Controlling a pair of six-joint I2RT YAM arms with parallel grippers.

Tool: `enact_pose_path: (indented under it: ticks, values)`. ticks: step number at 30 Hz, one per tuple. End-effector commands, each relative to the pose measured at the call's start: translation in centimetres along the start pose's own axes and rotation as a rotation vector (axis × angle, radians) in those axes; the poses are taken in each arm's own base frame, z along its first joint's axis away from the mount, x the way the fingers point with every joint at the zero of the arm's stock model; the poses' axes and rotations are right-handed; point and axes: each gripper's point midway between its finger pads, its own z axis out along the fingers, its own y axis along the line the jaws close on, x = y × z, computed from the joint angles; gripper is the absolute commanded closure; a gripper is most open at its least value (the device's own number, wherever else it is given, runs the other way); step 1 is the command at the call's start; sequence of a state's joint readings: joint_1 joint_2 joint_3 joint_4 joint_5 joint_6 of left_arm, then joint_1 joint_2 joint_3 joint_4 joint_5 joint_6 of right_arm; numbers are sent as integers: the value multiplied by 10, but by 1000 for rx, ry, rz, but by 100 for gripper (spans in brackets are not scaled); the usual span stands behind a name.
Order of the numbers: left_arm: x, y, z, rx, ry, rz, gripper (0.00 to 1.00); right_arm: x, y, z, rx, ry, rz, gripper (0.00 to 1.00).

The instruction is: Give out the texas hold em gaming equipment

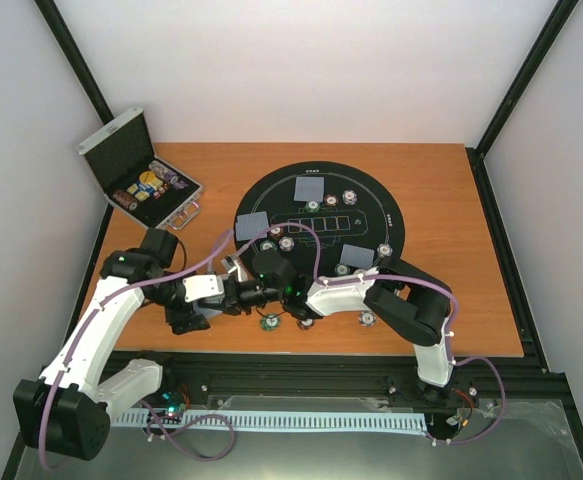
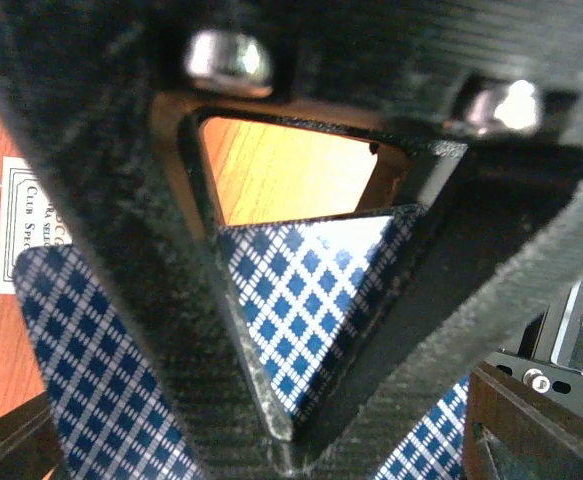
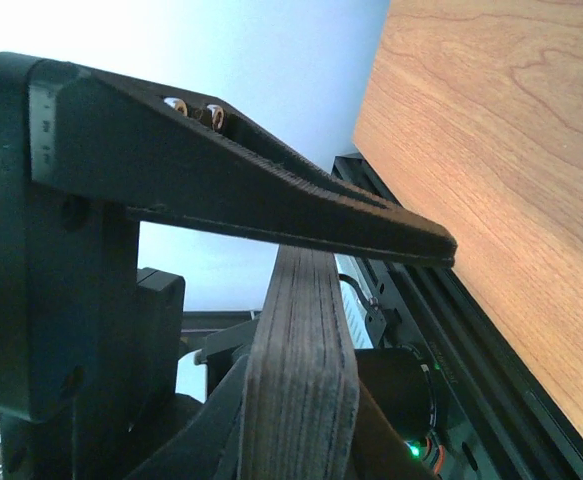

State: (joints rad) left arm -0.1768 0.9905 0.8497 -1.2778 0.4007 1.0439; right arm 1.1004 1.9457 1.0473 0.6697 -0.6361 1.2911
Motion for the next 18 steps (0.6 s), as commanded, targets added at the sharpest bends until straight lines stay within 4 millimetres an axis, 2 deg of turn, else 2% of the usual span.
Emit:
enact_pose_path:
  ticks: [1,7,12,18]
  values:
    - [-3,10,-3,-61,-9,30,13,-2,12,4,-29,-6,-20,97]
    - [-8,12,-7,-73,-26,50,25,0,0,5,-6,-2,2,97]
    - [-8,10,-7,-59,-24,53,32,1,-11,5,23,-3,19,97]
    - [-13,9,-16,-72,-38,65,49,3,-35,4,97,-6,40,97]
